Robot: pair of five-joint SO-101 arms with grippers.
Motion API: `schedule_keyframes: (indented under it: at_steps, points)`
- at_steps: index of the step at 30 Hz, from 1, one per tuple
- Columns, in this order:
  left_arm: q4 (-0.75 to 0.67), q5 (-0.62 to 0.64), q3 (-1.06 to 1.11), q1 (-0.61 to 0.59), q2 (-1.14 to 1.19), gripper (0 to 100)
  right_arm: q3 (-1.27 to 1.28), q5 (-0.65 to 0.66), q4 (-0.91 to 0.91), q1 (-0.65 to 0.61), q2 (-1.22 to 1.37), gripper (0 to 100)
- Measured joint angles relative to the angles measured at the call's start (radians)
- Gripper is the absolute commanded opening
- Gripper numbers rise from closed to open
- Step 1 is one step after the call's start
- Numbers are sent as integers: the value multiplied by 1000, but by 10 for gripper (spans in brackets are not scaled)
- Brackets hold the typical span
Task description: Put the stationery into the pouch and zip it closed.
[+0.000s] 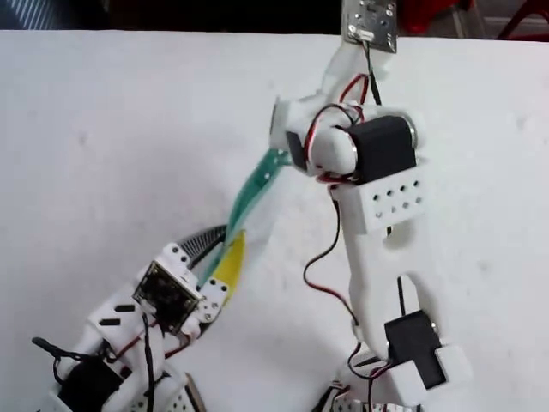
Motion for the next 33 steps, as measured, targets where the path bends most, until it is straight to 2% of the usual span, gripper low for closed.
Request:
schedule_keyframes:
  at_steps: [7, 14, 20, 25, 30, 33]
  points:
    - [0, 0, 0, 0, 0, 33, -2, 15, 6, -2, -94, 18]
    - [14, 0, -38, 0, 18, 186, 86, 37, 6, -2, -167, 17]
    - [17, 92, -63, 2, 3, 194, 135, 55, 6, -5, -169, 17]
    - [17, 103, -97, 2, 3, 182, 141, 55, 6, -18, -169, 17]
    - [17, 103, -98, 5, 3, 19, 141, 55, 6, -44, -169, 17]
    - [14, 98, -98, 6, 3, 22, 141, 55, 6, -48, -169, 17]
